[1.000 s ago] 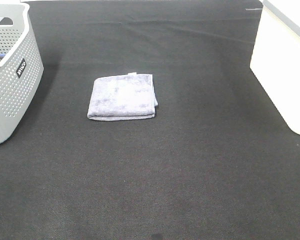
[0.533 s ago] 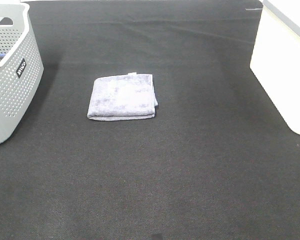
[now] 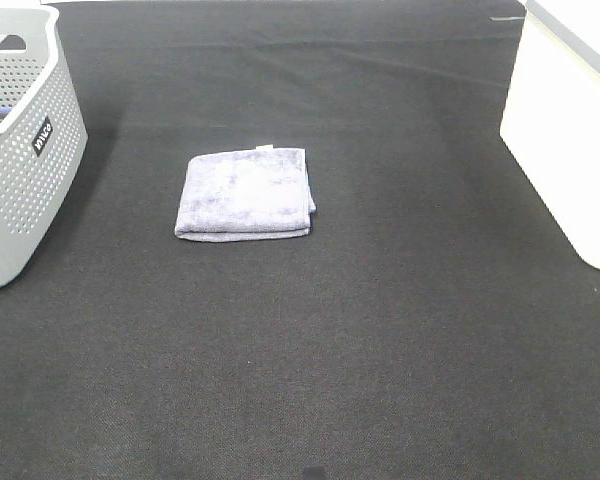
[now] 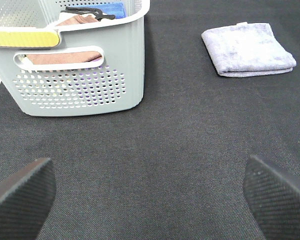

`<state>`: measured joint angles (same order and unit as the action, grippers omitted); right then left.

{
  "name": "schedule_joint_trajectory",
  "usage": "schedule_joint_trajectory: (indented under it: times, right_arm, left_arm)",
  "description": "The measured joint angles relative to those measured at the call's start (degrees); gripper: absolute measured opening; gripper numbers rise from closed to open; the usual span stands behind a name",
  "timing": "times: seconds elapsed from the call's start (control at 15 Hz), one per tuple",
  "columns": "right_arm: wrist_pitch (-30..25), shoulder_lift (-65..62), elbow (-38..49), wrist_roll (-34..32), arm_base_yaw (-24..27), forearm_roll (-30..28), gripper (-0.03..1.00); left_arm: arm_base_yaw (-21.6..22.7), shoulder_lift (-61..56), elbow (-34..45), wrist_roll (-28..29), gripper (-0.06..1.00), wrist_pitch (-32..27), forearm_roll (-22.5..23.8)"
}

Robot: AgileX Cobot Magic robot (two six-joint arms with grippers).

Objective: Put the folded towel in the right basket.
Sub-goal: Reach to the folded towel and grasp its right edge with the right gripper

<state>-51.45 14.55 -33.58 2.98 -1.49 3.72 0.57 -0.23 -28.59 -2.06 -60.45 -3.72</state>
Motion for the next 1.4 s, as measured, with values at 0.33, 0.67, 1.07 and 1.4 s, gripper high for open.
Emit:
schedule_joint_trajectory:
  times: [0.33, 0.67, 1.07, 1.4]
  right_arm:
    - [3.84, 30.6, -18.85, 0.52, 0.0, 4.41, 0.86]
    - [1.2, 56.89, -39.59, 5.33, -0.06, 5.9, 0.86]
    - [-0.74, 84.51, -65.95, 5.61, -11.69, 6.25, 0.83]
    - [-6.02, 102.27, -75.17, 5.56, -15.64, 16.44, 0.83]
  left_arm:
    - [0.0, 0.0, 0.0, 0.0, 0.97, 0.0, 0.0]
    - [0.0, 0.0, 0.0, 0.0, 0.97, 0.0, 0.0]
    - [0.0, 0.0, 0.0, 0.0, 0.97, 0.0, 0.0]
    - [0.0, 0.0, 0.0, 0.0, 0.97, 0.0, 0.0]
